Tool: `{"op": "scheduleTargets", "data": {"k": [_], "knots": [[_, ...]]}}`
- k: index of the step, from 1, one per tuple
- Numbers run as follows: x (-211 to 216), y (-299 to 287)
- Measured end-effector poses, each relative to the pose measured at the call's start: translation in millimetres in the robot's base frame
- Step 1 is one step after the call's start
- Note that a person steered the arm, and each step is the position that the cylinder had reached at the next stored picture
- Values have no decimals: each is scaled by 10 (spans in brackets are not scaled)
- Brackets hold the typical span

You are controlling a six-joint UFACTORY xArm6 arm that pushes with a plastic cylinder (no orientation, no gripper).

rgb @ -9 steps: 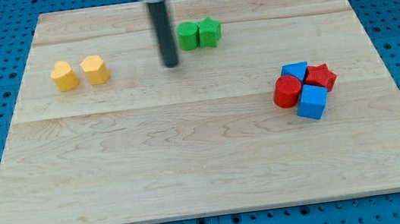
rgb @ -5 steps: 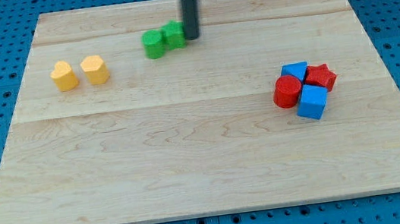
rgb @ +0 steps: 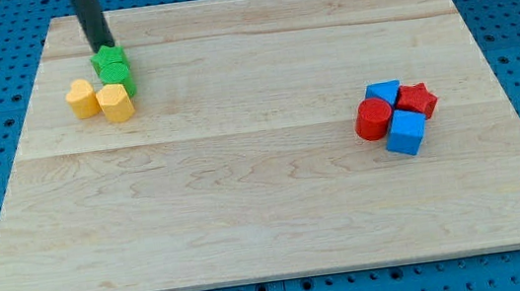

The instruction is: Move the green star into the green circle towards the right to yellow hexagon

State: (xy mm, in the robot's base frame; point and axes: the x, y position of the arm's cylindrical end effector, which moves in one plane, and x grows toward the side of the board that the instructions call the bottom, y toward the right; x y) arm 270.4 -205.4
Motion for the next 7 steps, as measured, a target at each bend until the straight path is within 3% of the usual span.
{"op": "scheduleTargets", "data": {"k": [3, 4, 7], "knots": [[562, 398], [561, 1665], [1277, 4117]]}}
